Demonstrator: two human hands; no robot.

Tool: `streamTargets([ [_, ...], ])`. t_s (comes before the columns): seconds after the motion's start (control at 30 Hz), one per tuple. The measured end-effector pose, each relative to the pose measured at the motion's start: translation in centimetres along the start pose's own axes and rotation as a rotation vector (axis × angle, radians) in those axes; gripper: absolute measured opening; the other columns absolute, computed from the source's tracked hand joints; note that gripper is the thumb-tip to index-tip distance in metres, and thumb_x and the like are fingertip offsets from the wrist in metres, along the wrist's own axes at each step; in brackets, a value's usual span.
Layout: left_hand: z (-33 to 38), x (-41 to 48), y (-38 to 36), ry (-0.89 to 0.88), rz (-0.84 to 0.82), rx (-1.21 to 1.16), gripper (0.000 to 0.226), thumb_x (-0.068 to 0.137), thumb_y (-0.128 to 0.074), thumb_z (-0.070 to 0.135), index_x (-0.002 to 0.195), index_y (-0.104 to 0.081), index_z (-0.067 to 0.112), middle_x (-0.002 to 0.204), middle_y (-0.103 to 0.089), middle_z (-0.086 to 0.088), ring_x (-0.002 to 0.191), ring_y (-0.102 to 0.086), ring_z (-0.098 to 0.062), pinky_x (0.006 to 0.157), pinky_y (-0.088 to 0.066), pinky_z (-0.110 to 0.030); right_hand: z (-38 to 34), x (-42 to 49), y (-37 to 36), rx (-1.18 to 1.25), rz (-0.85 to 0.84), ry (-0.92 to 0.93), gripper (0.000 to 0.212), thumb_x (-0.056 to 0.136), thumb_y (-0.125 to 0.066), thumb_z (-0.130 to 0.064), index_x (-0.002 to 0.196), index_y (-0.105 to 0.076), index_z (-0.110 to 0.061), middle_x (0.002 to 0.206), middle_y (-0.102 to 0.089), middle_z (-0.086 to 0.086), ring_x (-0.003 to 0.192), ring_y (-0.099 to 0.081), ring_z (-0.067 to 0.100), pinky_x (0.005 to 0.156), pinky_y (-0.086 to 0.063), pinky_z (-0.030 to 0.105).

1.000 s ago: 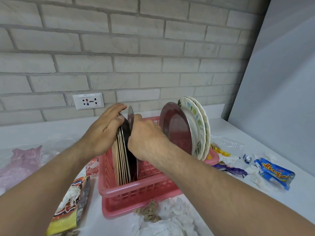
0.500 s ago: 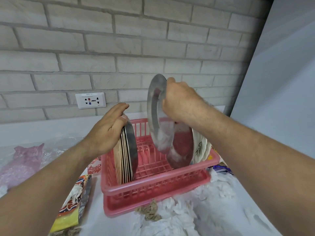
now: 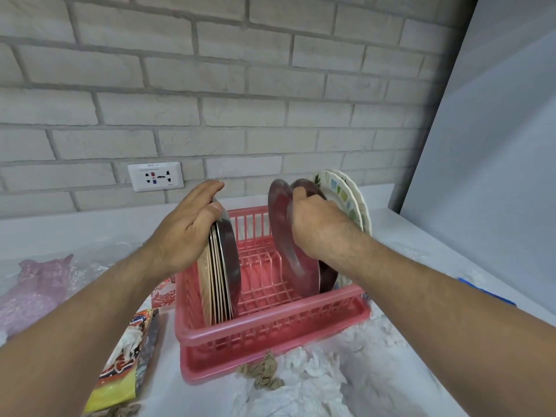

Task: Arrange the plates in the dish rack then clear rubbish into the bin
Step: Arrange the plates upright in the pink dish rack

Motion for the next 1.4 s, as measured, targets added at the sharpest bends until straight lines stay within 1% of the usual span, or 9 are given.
streamTargets([
  [0.1, -0.1, 0.1, 0.0, -0.002, -0.007, -0.002, 0.059, 0.089, -0.024, 0.043, 0.147, -0.028, 0.033, 0.155, -0.021, 0.019, 0.135, -0.01, 0.016, 0.106, -0.007, -0.01, 0.2, 0.1, -0.7, -0.014, -0.021, -0.018, 0.059, 0.081, -0.054, 0.009, 0.131, -0.027, -0.003, 0.073, -0.054, 0.006, 0.049, -0.047, 0.016, 0.038, -0.03, 0.027],
  [0.23, -0.3, 0.2, -0.1, 0.004, -0.011, -0.008, 0.059, 0.089, -0.024, 0.043, 0.147, -0.028, 0.033, 0.154, -0.021, 0.02, 0.132, -0.009, 0.019, 0.101, -0.006, -0.004, 0.0, 0.1, -0.8, -0.082, -0.023, 0.018, 0.103, 0.073, -0.063, 0.012, 0.148, 0.005, -0.007, 0.064, -0.05, 0.007, 0.045, -0.046, 0.017, 0.034, -0.031, 0.029],
  [0.6, -0.2, 0.0, -0.2, -0.002, -0.016, -0.025, 0.058, 0.092, -0.024, 0.044, 0.149, -0.022, 0.033, 0.153, -0.019, 0.023, 0.126, -0.006, 0.028, 0.101, -0.005, -0.001, 2.4, 0.2, 0.8, -0.288, 0.17, 0.092, 0.066, 0.079, -0.049, 0.007, 0.14, -0.031, -0.008, 0.06, -0.044, 0.001, 0.044, -0.041, 0.016, 0.036, -0.024, 0.024],
  [0.73, -0.3, -0.1, -0.2, 0.012, 0.004, -0.137, 0.054, 0.093, -0.029, 0.048, 0.145, -0.022, 0.039, 0.15, -0.028, 0.02, 0.132, -0.023, 0.008, 0.109, -0.022, -0.023, 2.0, 0.4, 1.0, -0.35, 0.219, 0.137, 0.04, 0.09, -0.055, -0.012, 0.129, -0.046, -0.011, 0.06, -0.037, -0.002, 0.043, -0.036, 0.014, 0.037, -0.022, 0.023],
  [0.83, -0.4, -0.3, -0.2, 0.02, 0.011, -0.179, 0.051, 0.09, -0.03, 0.055, 0.139, -0.024, 0.041, 0.147, -0.034, 0.012, 0.133, -0.034, -0.005, 0.11, -0.033, -0.04, 1.1, 0.1, 1.8, -0.479, 0.279, 0.232, 0.013, 0.092, -0.057, -0.022, 0.101, -0.065, -0.019, 0.059, -0.032, -0.004, 0.046, -0.037, 0.013, 0.042, -0.016, 0.021],
  [1.0, -0.5, -0.4, -0.2, 0.011, 0.021, -0.17, 0.05, 0.089, -0.027, 0.062, 0.135, -0.026, 0.043, 0.143, -0.034, 0.025, 0.131, -0.039, -0.005, 0.107, -0.036, -0.042, -0.1, 0.4, 3.4, -0.132, 0.344, 0.198, 0.036, 0.095, -0.04, -0.05, 0.091, -0.062, -0.022, 0.062, -0.051, -0.006, 0.055, -0.046, 0.012, 0.05, -0.025, 0.026],
  [1.2, -0.4, -0.3, -0.2, 0.023, 0.054, -0.236, 0.04, 0.09, -0.031, 0.05, 0.13, -0.035, 0.047, 0.137, -0.042, 0.028, 0.126, -0.041, 0.003, 0.106, -0.034, -0.035, -3.6, -0.4, 1.6, 0.573, 0.034, 0.227, 0.039, 0.095, -0.045, -0.054, 0.11, -0.068, -0.026, 0.077, -0.063, -0.011, 0.069, -0.061, 0.005, 0.064, -0.05, 0.025],
  [1.3, -0.5, -0.1, 0.1, 0.028, 0.059, -0.256, 0.041, 0.088, -0.036, 0.038, 0.128, -0.04, 0.044, 0.135, -0.045, 0.027, 0.124, -0.04, 0.01, 0.105, -0.034, -0.032, -4.9, -0.7, 0.2, 0.751, -0.094, 0.24, 0.032, 0.096, -0.045, -0.053, 0.099, -0.069, -0.032, 0.071, -0.055, -0.016, 0.065, -0.058, 0.004, 0.065, -0.052, 0.029],
  [1.4, -0.6, 0.0, 0.2, 0.031, 0.049, -0.238, 0.041, 0.085, -0.039, 0.039, 0.126, -0.041, 0.044, 0.136, -0.046, 0.025, 0.124, -0.041, 0.007, 0.101, -0.035, -0.031, -5.6, -1.1, -0.5, 0.819, -0.149, 0.228, 0.037, 0.097, -0.042, -0.053, 0.092, -0.068, -0.028, 0.075, -0.069, -0.002, 0.069, -0.068, 0.014, 0.067, -0.059, 0.041],
])
Point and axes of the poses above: each hand's wrist, its own x-axis towards the middle knuckle, its own y-axis out of the back of the hand, z = x × y, the point moved 4 cm from there along x, towards the middle knuckle
